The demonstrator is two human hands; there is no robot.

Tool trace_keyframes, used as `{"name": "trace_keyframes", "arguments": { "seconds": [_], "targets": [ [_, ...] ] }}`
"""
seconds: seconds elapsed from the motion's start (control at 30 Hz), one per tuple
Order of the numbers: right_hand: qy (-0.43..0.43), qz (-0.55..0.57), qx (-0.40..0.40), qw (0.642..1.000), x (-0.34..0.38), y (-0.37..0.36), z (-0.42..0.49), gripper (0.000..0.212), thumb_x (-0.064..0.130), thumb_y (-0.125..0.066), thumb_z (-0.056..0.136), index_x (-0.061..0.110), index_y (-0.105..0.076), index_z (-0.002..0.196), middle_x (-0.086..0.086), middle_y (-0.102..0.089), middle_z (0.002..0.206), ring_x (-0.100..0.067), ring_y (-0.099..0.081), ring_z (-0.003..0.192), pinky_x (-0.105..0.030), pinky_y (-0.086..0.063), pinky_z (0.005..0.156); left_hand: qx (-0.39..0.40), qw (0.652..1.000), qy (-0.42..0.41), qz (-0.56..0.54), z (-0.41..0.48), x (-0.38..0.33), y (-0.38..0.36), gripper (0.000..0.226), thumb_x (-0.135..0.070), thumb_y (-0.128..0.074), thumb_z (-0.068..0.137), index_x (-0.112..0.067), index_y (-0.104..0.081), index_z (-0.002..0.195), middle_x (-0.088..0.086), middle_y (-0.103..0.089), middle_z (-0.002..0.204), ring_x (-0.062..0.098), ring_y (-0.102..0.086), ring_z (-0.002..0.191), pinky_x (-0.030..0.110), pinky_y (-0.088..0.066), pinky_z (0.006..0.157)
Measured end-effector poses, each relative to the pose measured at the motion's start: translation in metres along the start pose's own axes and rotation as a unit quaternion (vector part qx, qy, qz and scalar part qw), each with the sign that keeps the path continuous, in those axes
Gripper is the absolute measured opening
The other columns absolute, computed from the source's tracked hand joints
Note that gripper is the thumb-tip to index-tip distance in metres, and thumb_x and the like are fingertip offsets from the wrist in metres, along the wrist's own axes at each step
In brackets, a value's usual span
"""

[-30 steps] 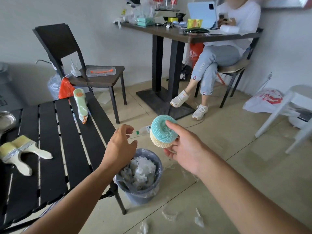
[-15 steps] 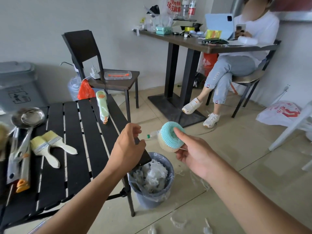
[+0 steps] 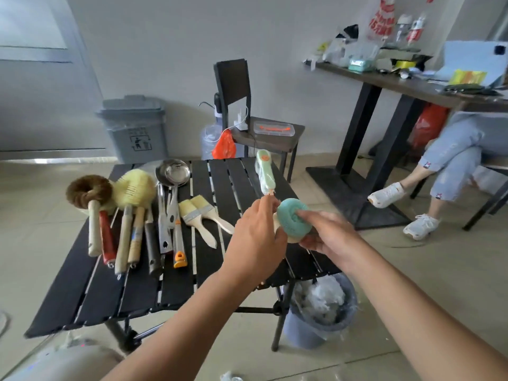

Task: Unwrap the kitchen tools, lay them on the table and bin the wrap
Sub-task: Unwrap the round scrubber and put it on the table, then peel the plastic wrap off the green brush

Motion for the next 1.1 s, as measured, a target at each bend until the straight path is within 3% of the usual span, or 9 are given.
{"name": "trace_keyframes", "arguments": {
  "seconds": [0.2, 0.33, 0.57, 0.63, 0.73, 0.87, 0.97, 1.03, 1.1],
  "targets": [
    [0.089, -0.155, -0.045, 0.983, 0.008, -0.06, 0.024, 0.026, 0.047, -0.075, 0.094, 0.021, -0.076, 0.098, -0.001, -0.078, 0.096, -0.015, -0.071, 0.081, -0.032, -0.062, 0.076, -0.019, 0.994, -0.04, 0.104, -0.009, 0.031, 0.055, 0.045, -0.008, -0.06, 0.095, -0.017, -0.048, 0.138, 0.002, -0.058, 0.129, 0.023, -0.057, 0.113, 0.041, -0.048, 0.098],
    [0.109, -0.209, -0.064, 0.97, 0.007, -0.069, 0.036, 0.034, 0.049, -0.072, 0.096, 0.021, -0.073, 0.116, 0.002, -0.074, 0.106, -0.015, -0.069, 0.098, -0.038, -0.06, 0.085, -0.012, 0.992, -0.047, 0.113, -0.009, 0.052, 0.081, 0.051, -0.008, -0.06, 0.096, -0.014, -0.046, 0.146, 0.004, -0.056, 0.135, 0.022, -0.056, 0.12, 0.04, -0.047, 0.102],
    [0.12, -0.273, -0.071, 0.952, 0.01, -0.07, 0.045, 0.032, 0.042, -0.066, 0.102, 0.018, -0.069, 0.122, 0.003, -0.07, 0.11, -0.016, -0.065, 0.098, -0.042, -0.056, 0.086, 0.005, 0.99, -0.058, 0.126, 0.001, 0.069, 0.097, 0.058, -0.01, -0.058, 0.098, -0.012, -0.036, 0.152, 0.006, -0.048, 0.147, 0.027, -0.055, 0.124, 0.043, -0.046, 0.103],
    [0.122, -0.282, -0.076, 0.948, 0.016, -0.067, 0.047, 0.033, 0.043, -0.066, 0.102, 0.021, -0.066, 0.127, 0.003, -0.07, 0.118, -0.019, -0.065, 0.108, -0.049, -0.055, 0.1, 0.022, 0.991, -0.053, 0.125, 0.007, 0.077, 0.095, 0.073, -0.013, -0.059, 0.098, -0.013, -0.023, 0.162, 0.007, -0.037, 0.162, 0.029, -0.05, 0.136, 0.046, -0.045, 0.11],
    [0.121, -0.271, -0.089, 0.951, 0.035, -0.063, 0.053, 0.042, 0.047, -0.067, 0.1, 0.023, -0.063, 0.134, 0.002, -0.068, 0.126, -0.019, -0.064, 0.116, -0.051, -0.052, 0.107, 0.08, 0.985, -0.04, 0.145, 0.013, 0.093, 0.085, 0.096, -0.026, -0.058, 0.103, -0.025, 0.013, 0.168, 0.005, 0.0, 0.179, 0.028, -0.024, 0.159, 0.047, -0.031, 0.126],
    [0.111, -0.294, -0.108, 0.943, 0.063, -0.064, 0.088, 0.043, 0.033, -0.071, 0.099, 0.02, -0.062, 0.139, -0.005, -0.067, 0.135, -0.028, -0.065, 0.12, -0.052, -0.051, 0.109, 0.122, 0.98, -0.017, 0.158, 0.021, 0.11, 0.078, 0.095, -0.04, -0.052, 0.109, -0.028, 0.024, 0.165, 0.006, 0.015, 0.177, 0.025, -0.005, 0.165, 0.046, -0.02, 0.129],
    [0.087, -0.314, -0.119, 0.938, 0.07, -0.071, 0.123, 0.052, 0.03, -0.071, 0.098, 0.011, -0.057, 0.144, -0.008, -0.067, 0.123, -0.034, -0.066, 0.117, -0.049, -0.053, 0.105, 0.142, 0.977, -0.01, 0.159, 0.027, 0.11, 0.068, 0.095, -0.041, -0.051, 0.109, -0.024, 0.022, 0.166, 0.008, 0.016, 0.177, 0.027, -0.003, 0.165, 0.051, -0.02, 0.131],
    [0.079, -0.319, -0.113, 0.938, 0.071, -0.079, 0.143, 0.044, 0.031, -0.07, 0.097, 0.003, -0.064, 0.13, -0.005, -0.065, 0.095, -0.034, -0.07, 0.102, -0.049, -0.058, 0.095, 0.156, 0.974, -0.009, 0.167, 0.031, 0.107, 0.062, 0.096, -0.042, -0.052, 0.109, -0.022, 0.022, 0.166, 0.01, 0.017, 0.176, 0.028, -0.001, 0.165, 0.051, -0.019, 0.131],
    [0.077, -0.338, -0.108, 0.932, 0.069, -0.087, 0.159, 0.031, 0.035, -0.071, 0.095, 0.005, -0.069, 0.106, -0.011, -0.07, 0.091, -0.028, -0.068, 0.082, -0.041, -0.057, 0.077, 0.166, 0.971, -0.004, 0.169, 0.035, 0.104, 0.058, 0.097, -0.04, -0.054, 0.108, -0.019, 0.022, 0.166, 0.01, 0.018, 0.176, 0.028, 0.0, 0.165, 0.05, -0.018, 0.132]
  ]
}}
Point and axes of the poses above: each hand's wrist, its own z-axis towards the middle knuckle, its own y-axis out of the back of the hand, x = y × z, the point moved 10 cm from there along z, towards the middle knuckle
